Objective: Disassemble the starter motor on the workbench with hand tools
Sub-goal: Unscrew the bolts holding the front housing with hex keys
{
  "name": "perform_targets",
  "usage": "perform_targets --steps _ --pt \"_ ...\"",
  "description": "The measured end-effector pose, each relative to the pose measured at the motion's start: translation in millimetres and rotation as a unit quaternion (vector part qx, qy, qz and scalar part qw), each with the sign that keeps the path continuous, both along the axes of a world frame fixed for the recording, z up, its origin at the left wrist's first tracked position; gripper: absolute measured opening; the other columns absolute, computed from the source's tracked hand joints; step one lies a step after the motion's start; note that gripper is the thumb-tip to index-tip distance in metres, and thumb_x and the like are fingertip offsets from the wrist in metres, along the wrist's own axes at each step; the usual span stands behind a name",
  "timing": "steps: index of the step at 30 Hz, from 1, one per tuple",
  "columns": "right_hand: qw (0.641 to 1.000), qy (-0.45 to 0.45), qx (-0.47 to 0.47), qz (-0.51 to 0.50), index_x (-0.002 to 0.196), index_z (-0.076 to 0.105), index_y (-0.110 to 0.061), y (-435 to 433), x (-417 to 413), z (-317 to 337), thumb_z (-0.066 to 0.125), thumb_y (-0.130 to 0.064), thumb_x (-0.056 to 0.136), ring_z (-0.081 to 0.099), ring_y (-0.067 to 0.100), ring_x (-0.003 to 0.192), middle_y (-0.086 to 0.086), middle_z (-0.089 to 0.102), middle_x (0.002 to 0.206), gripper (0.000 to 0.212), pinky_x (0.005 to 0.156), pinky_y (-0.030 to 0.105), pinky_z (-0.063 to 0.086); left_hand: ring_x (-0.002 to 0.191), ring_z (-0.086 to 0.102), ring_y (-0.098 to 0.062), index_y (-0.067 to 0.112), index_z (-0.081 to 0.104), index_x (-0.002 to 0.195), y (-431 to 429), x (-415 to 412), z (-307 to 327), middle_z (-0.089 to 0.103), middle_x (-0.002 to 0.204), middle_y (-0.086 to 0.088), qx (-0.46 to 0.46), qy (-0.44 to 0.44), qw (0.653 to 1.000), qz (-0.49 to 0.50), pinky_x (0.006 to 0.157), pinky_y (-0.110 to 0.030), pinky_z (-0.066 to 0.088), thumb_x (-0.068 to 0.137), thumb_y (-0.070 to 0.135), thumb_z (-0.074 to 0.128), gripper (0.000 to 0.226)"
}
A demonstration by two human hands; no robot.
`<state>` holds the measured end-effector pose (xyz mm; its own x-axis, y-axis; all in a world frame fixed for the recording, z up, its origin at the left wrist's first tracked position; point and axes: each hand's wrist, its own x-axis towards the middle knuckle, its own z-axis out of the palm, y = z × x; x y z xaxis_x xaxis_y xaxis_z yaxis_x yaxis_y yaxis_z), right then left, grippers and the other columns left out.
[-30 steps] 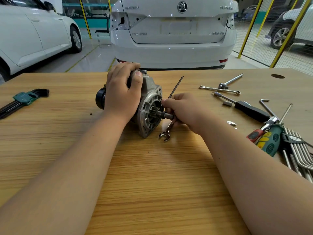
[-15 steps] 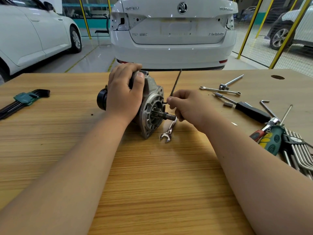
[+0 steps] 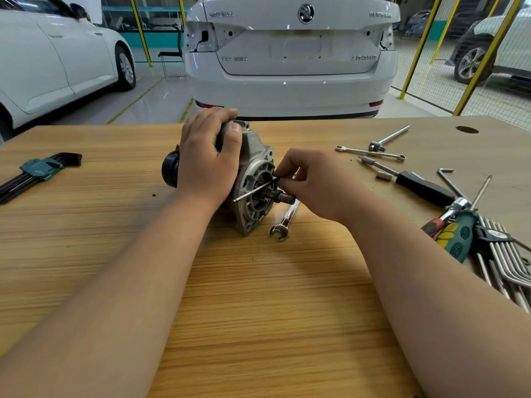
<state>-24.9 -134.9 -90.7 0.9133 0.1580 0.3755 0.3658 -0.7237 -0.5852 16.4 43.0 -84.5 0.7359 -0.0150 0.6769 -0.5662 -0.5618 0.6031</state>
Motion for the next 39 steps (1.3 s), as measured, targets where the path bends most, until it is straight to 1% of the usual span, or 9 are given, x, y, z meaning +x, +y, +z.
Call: perform_targets --steps 8,11,14,16,20,24,28,37,39 --pt "1.000 0.008 0.008 0.013 0.078 0.055 -0.047 2 -2 2 0.069 -0.017 0.088 0.052 -0.017 0.067 -0.048 0.053 0.071 0.034 0.050 0.000 0.035 0.127 0.041 -0.015 0.013 0.059 0.125 0 1 1 0.057 0.126 -0.002 0.000 -0.001 1.000 -0.002 0.108 -0.033 0.032 0.099 0.026 0.041 0.034" --pt "1.000 -0.007 -0.025 0.004 0.077 0.055 -0.044 3 0 3 0.070 -0.019 0.087 0.050 -0.017 0.066 -0.048 0.051 0.069 0.031 0.045 0.007 0.033 0.127 0.040 -0.015 0.012 0.059 0.126 2 1 2 0.056 0.127 -0.002 0.000 -0.004 1.000 0.004 0.109 -0.032 0.032 0.100 0.024 0.042 0.033" --pt "0.998 -0.040 -0.046 -0.004 0.079 0.060 -0.032 2 1 2 0.070 -0.018 0.087 0.051 -0.003 0.060 -0.023 0.057 0.062 0.019 0.052 0.016 0.032 0.125 0.041 -0.013 0.011 0.060 0.124 1 1 1 0.056 0.123 0.001 0.003 -0.014 1.000 0.001 0.108 -0.030 0.032 0.100 0.023 0.042 0.032" --pt "0.998 -0.053 -0.035 -0.013 0.078 0.060 -0.028 -1 -1 2 0.069 -0.018 0.087 0.054 0.000 0.061 -0.018 0.059 0.067 0.016 0.051 0.017 0.038 0.120 0.040 -0.007 0.011 0.061 0.123 0 1 0 0.053 0.119 0.006 -0.002 -0.016 1.000 -0.002 0.107 -0.028 0.031 0.099 0.023 0.042 0.033" --pt "0.977 0.044 0.209 -0.013 0.076 0.061 -0.017 -7 -2 7 0.068 -0.010 0.087 0.069 0.010 0.062 -0.001 0.072 0.069 0.014 0.053 0.020 0.054 0.124 0.041 -0.012 0.012 0.061 0.123 1 2 0 0.057 0.123 0.000 -0.004 -0.015 1.000 -0.001 0.108 -0.029 0.032 0.098 0.025 0.043 0.033" --pt "0.862 0.227 0.454 0.013 0.076 0.059 -0.007 3 6 -1 0.061 -0.002 0.090 0.059 0.010 0.049 0.004 0.067 0.062 0.015 0.051 0.025 0.053 0.121 0.040 -0.006 0.012 0.062 0.122 1 4 -1 0.053 0.118 0.009 -0.005 -0.021 1.000 -0.002 0.107 -0.026 0.032 0.097 0.027 0.042 0.035" --pt "0.808 0.305 0.504 -0.010 0.075 0.060 -0.008 7 16 -8 0.059 -0.007 0.092 0.054 0.006 0.043 0.002 0.060 0.060 0.018 0.046 0.020 0.048 0.117 0.040 -0.003 0.012 0.062 0.121 2 7 -3 0.053 0.116 0.010 -0.008 -0.035 0.999 -0.003 0.106 -0.024 0.032 0.097 0.026 0.043 0.034" --pt "0.774 0.324 0.544 -0.021 0.084 0.061 -0.007 11 15 -7 0.057 -0.011 0.095 0.056 0.005 0.042 -0.001 0.066 0.059 0.012 0.039 0.019 0.046 0.122 0.042 -0.010 0.014 0.062 0.122 1 4 0 0.054 0.117 0.008 0.002 -0.021 1.000 0.001 0.105 -0.022 0.030 0.097 0.028 0.042 0.035" --pt "0.788 0.310 0.531 -0.033 0.086 0.062 -0.007 11 14 -9 0.058 -0.013 0.095 0.055 0.005 0.041 -0.002 0.066 0.059 0.012 0.038 0.018 0.043 0.125 0.042 -0.013 0.014 0.061 0.123 1 3 0 0.053 0.119 0.008 0.003 -0.015 1.000 0.000 0.105 -0.023 0.030 0.097 0.029 0.041 0.036"
